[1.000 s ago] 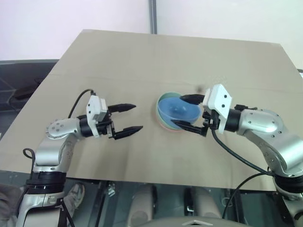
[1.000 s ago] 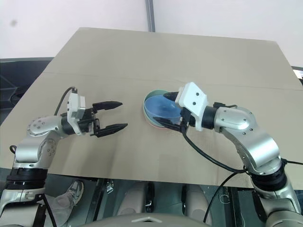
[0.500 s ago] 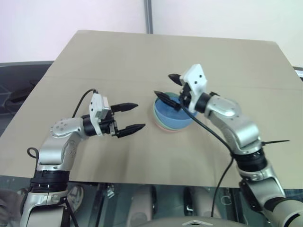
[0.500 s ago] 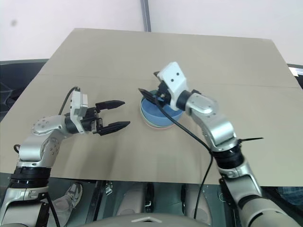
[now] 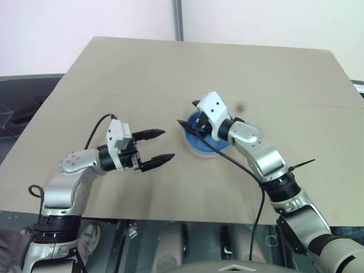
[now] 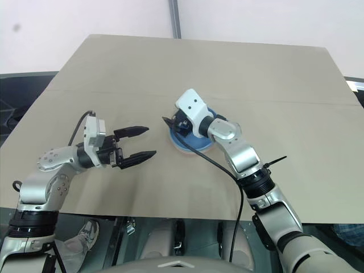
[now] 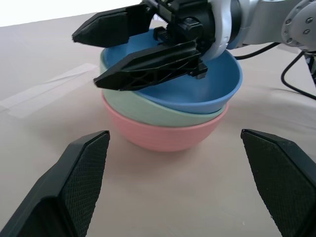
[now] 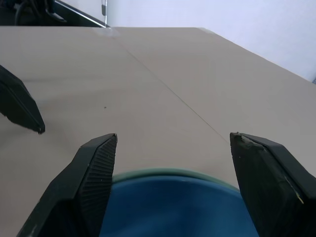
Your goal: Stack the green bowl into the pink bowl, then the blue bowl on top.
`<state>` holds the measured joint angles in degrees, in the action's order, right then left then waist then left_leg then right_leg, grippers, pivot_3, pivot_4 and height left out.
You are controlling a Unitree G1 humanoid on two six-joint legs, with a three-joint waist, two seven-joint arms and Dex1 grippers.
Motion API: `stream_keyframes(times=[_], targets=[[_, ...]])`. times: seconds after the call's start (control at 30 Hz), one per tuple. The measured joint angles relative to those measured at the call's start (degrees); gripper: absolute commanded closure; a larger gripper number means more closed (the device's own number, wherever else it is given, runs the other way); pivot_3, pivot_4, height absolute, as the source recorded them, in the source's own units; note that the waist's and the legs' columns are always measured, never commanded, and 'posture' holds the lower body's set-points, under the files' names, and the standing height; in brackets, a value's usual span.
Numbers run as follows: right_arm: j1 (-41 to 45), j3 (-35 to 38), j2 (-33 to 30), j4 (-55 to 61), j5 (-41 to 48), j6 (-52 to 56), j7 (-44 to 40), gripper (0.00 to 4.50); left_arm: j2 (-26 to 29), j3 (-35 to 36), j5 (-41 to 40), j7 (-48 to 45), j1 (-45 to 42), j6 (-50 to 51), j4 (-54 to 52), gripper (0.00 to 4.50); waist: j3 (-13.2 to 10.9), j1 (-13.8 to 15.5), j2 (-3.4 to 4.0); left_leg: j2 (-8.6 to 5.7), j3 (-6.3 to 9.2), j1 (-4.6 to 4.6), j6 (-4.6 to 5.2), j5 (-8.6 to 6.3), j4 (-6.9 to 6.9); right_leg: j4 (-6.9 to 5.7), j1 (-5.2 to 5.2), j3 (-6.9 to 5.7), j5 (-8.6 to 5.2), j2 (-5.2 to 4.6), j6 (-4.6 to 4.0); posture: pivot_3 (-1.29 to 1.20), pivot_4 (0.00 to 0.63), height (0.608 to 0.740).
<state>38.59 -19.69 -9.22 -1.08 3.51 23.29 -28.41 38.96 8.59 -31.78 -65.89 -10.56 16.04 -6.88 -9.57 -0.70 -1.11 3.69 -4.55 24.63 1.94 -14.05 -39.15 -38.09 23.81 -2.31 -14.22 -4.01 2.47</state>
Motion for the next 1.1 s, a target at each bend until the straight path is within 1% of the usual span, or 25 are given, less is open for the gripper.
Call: stream_keyframes(times=[0.13,0.17,0.23,0.3,0.4,0.5,0.53,0.57,0.6,0.67,0.73,0.77,0.87,0.93,1.1], targets=[[-2.29,0.62,-1.87,4.66,1.26,0.80,-2.18,0.53,-0.23,0.06,-0.41,0.52,0.20,0.12,-0.42,0.00,-0.01,0.04,0.01,0.00,0.01,0.05,0.00,-0.01,0.01,0.03,0.01,-0.01,0.00,0.00,0.00,0.00,0.150,0.740],[-3.72,1.31,-3.02,10.12,3.62,2.98,-3.82,0.53,-0.25,0.16,-0.84,0.74,0.17,0.35,-0.42,0.00,-0.02,0.02,0.03,0.00,0.02,0.07,0.00,-0.01,0.03,0.04,0.03,-0.01,0.00,0.00,0.00,0.00,0.150,0.740],[-4.19,2.95,-4.44,16.27,5.92,5.50,-4.97,0.53,-0.27,0.27,-1.12,0.87,0.04,0.59,-0.41,0.00,-0.02,0.03,0.03,0.01,0.06,0.05,0.02,-0.01,0.03,0.05,0.03,0.00,0.00,0.00,0.00,0.00,0.150,0.740],[-6.04,5.86,-8.31,25.84,9.07,9.49,-6.24,0.53,-0.31,0.51,-1.41,1.23,-0.12,0.79,-0.35,0.00,-0.01,0.29,0.01,0.00,0.12,0.06,0.06,-0.04,0.03,0.10,-0.01,-0.08,0.00,-0.02,0.00,0.00,0.150,0.740],[-10.55,9.52,-13.53,34.27,13.07,15.53,-7.33,0.53,-0.29,0.76,-1.39,1.39,-0.15,0.67,-0.33,0.00,-0.01,0.23,0.01,0.00,0.09,0.02,0.11,-0.07,0.03,0.08,-0.03,-0.08,-0.01,-0.02,0.00,0.00,0.150,0.740],[-12.36,10.67,-14.98,36.42,14.40,17.71,-7.54,0.53,-0.49,0.76,-1.16,1.63,-0.32,0.25,-0.47,0.00,-0.02,0.14,0.02,0.00,0.11,0.02,0.12,-0.07,0.04,0.06,-0.02,-0.09,-0.01,-0.01,-0.01,0.00,0.150,0.740],[-15.07,12.80,-17.28,39.45,16.00,19.59,-7.86,0.53,-0.64,0.97,-0.94,2.05,-0.05,-0.54,-0.48,0.00,-0.02,0.18,0.02,0.00,0.11,0.01,0.12,-0.08,0.06,0.08,-0.02,-0.08,-0.01,-0.01,-0.01,0.00,0.150,0.740],[-22.32,18.89,-22.42,44.91,18.35,21.89,-10.01,0.53,-2.19,1.82,-1.16,2.43,0.45,-1.99,-0.66,0.00,-0.02,0.98,0.04,-0.07,0.18,0.12,0.12,-0.08,0.09,0.22,-0.03,-0.16,-0.02,-0.09,0.00,0.00,0.150,0.740],[-31.47,25.69,-27.92,47.76,19.62,23.30,-13.49,0.53,-2.18,3.66,-1.73,2.24,3.02,-2.74,-0.55,0.00,-0.01,1.53,0.01,-0.09,0.24,0.08,0.13,-0.11,0.10,0.29,-0.11,-0.13,-0.02,-0.13,0.01,0.00,0.150,0.740],[-43.95,36.79,-34.16,49.42,21.18,23.99,-19.43,0.01,-1.28,4.69,-2.21,-0.37,4.49,-3.98,0.52,0.00,-0.04,1.57,0.06,-0.15,0.23,0.07,0.17,-0.13,0.11,0.32,-0.09,-0.08,-0.02,-0.13,0.02,0.00,0.150,0.740],[-47.60,43.25,-34.33,49.90,23.32,24.05,-21.24,0.01,0.30,5.56,-2.84,-2.43,5.46,-3.92,0.82,0.00,-0.01,1.29,0.00,-0.02,0.25,-0.04,0.18,-0.13,0.10,0.29,-0.14,-0.09,-0.03,-0.02,0.01,0.00,0.150,0.740],[-50.06,48.58,-34.06,50.27,24.08,22.78,-21.77,0.01,1.77,5.95,-4.57,-4.81,6.05,-3.19,0.71,0.00,-0.02,1.15,0.02,0.02,0.29,-0.10,0.18,-0.13,0.11,0.22,-0.12,-0.03,-0.03,-0.01,0.02,0.00,0.150,0.740],[-53.09,56.04,-33.97,50.26,24.94,21.15,-21.80,0.01,4.73,7.83,-6.59,-7.23,7.83,-1.03,0.76,0.00,-0.03,1.12,0.05,0.17,0.27,-0.52,0.15,-0.12,0.11,0.12,-0.33,0.00,-0.27,0.03,-0.01,0.00,0.150,0.740],[-54.50,57.95,-33.98,50.31,26.02,20.74,-22.14,0.01,5.78,8.40,-6.75,-7.67,8.24,-0.03,0.67,0.00,-0.03,1.32,0.05,0.38,0.23,-0.72,0.14,-0.12,0.11,0.12,-0.46,0.03,-0.26,0.03,-0.03,0.00,0.150,0.740],[-57.18,59.01,-34.00,50.34,27.46,19.41,-22.34,0.01,7.88,8.68,-6.65,-7.64,8.79,2.41,0.40,0.00,-0.03,1.41,0.05,0.41,0.07,-0.69,0.15,-0.13,0.13,0.18,-0.42,0.19,-0.18,0.01,-0.18,0.00,0.150,0.740]])
